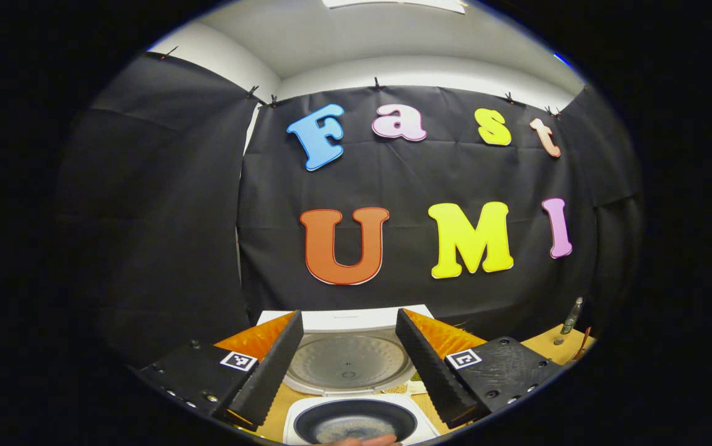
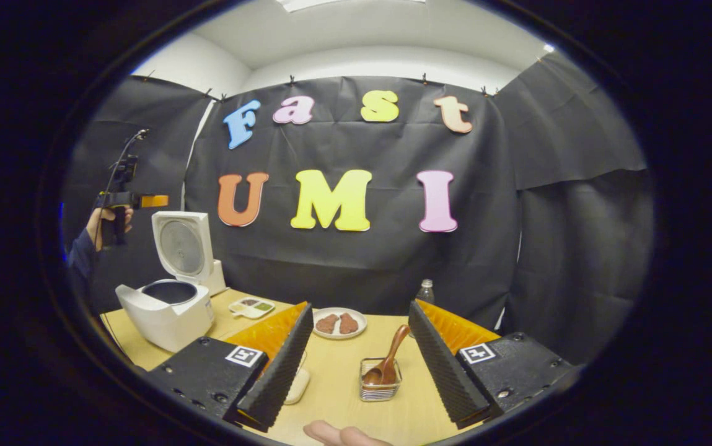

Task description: Close the left gripper, press the button to open the rice cooker; take a wooden spoon from the chopstick holder with the right hand, scoop a spoonful of rice and pour it into the rice cooker, then put the wooden spoon back into the chopstick holder.

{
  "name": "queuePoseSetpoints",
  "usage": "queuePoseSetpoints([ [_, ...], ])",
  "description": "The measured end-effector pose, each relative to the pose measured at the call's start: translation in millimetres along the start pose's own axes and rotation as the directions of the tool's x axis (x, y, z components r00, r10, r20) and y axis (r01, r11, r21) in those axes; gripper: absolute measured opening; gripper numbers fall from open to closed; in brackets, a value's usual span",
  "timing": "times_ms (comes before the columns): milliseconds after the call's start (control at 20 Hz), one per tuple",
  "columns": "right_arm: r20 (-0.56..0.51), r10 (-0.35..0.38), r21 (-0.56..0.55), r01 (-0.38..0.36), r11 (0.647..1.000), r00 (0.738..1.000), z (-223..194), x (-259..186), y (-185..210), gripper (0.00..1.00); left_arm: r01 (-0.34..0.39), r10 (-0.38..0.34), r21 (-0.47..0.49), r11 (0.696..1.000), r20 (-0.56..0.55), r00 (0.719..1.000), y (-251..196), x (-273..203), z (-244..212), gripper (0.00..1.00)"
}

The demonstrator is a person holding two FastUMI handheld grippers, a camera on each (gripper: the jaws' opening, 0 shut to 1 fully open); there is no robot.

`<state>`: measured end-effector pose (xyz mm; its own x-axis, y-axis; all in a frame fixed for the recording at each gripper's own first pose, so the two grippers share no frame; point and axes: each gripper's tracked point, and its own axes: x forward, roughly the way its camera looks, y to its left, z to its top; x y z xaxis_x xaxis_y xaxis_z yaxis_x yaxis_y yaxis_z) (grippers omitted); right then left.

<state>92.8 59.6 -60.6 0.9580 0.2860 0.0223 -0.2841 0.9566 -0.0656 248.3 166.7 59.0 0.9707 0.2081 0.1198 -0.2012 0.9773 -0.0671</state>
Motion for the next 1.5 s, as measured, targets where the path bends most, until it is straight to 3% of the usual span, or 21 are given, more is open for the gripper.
queuePoseSetpoints([
  [50, 0.006, 0.023, 0.015, -0.023, 1.000, 1.000, 3.3, 2.6, 5.1, 1.00, -0.001, 0.001, -0.021, 1.000, 0.005, 1.000, 2.3, 11.8, 2.2, 0.95],
  [150, 0.038, 0.060, 0.023, -0.060, 0.998, 0.997, 13.2, 5.1, 16.0, 1.00, 0.011, -0.011, -0.058, 0.998, 0.004, 1.000, 3.5, 35.2, 3.4, 0.95],
  [250, 0.053, 0.041, 0.013, -0.042, 0.999, 0.998, 14.6, 10.4, 14.5, 1.00, -0.007, 0.009, -0.066, 0.998, 0.029, 1.000, 11.9, 58.3, 8.3, 0.96],
  [300, 0.053, 0.034, 0.008, -0.035, 0.999, 0.998, 12.6, 11.0, 16.7, 0.94, -0.027, 0.030, -0.059, 0.998, 0.049, 0.998, 18.5, 69.7, 10.6, 0.95],
  [450, 0.068, 0.032, 0.005, -0.032, 0.999, 0.997, 11.2, 6.5, 22.6, 1.00, -0.011, 0.013, -0.037, 0.999, 0.057, 0.998, 14.5, 98.7, 8.0, 0.94],
  [550, 0.089, 0.020, 0.007, -0.020, 1.000, 0.996, 14.8, 1.0, 20.6, 0.94, 0.001, -0.001, -0.001, 1.000, 0.009, 1.000, 11.3, 115.4, -5.2, 0.93],
  [650, 0.102, 0.003, 0.007, -0.004, 1.000, 0.995, 14.7, -7.2, 18.8, 1.00, -0.004, 0.005, 0.048, 0.999, -0.031, 1.000, 5.7, 124.2, -15.8, 0.94],
  [700, 0.107, 0.000, 0.007, 0.000, 1.000, 0.994, 15.8, -11.5, 19.9, 0.94, 0.007, -0.005, 0.047, 0.999, -0.047, 0.999, 0.4, 129.0, -19.8, 0.94],
  [800, 0.114, -0.005, 0.016, 0.003, 1.000, 0.994, 15.8, -22.0, 20.8, 1.00, 0.011, -0.010, 0.009, 1.000, -0.099, 0.995, 0.2, 139.1, -38.4, 0.94],
  [850, 0.120, -0.005, 0.020, 0.003, 1.000, 0.993, 16.6, -27.1, 21.1, 1.00, -0.017, 0.017, 0.005, 1.000, -0.148, 0.989, 2.8, 140.5, -48.6, 0.95],
  [900, 0.127, -0.009, 0.020, 0.006, 1.000, 0.992, 16.4, -31.7, 20.5, 0.94, -0.051, 0.052, 0.008, 0.999, -0.102, 0.993, 14.1, 139.7, -40.6, 0.93],
  [950, 0.122, -0.021, 0.026, 0.018, 0.999, 0.992, 14.1, -37.5, 17.4, 1.00, -0.064, 0.064, 0.005, 0.998, -0.134, 0.989, 17.9, 137.1, -49.4, 0.92],
  [1000, 0.127, -0.027, 0.038, 0.022, 0.999, 0.992, 12.0, -44.1, 15.9, 1.00, -0.067, 0.067, 0.007, 0.998, -0.161, 0.985, 18.1, 131.0, -52.9, 0.98],
  [1050, 0.140, -0.026, 0.051, 0.020, 0.999, 0.990, 14.0, -51.6, 16.1, 0.94, -0.059, 0.059, 0.008, 0.998, -0.162, 0.985, 14.4, 131.9, -50.4, 0.98],
  [1150, 0.145, -0.030, 0.079, 0.019, 0.997, 0.989, 10.3, -64.0, 13.9, 1.00, -0.058, 0.059, 0.008, 0.998, -0.184, 0.981, 13.0, 117.6, -49.5, 0.97],
  [1500, 0.096, -0.102, 0.104, 0.092, 0.990, 0.990, -17.6, -97.8, 2.6, 1.00, -0.048, 0.048, 0.003, 0.999, -0.204, 0.978, 4.9, 54.9, -61.2, 0.98],
])
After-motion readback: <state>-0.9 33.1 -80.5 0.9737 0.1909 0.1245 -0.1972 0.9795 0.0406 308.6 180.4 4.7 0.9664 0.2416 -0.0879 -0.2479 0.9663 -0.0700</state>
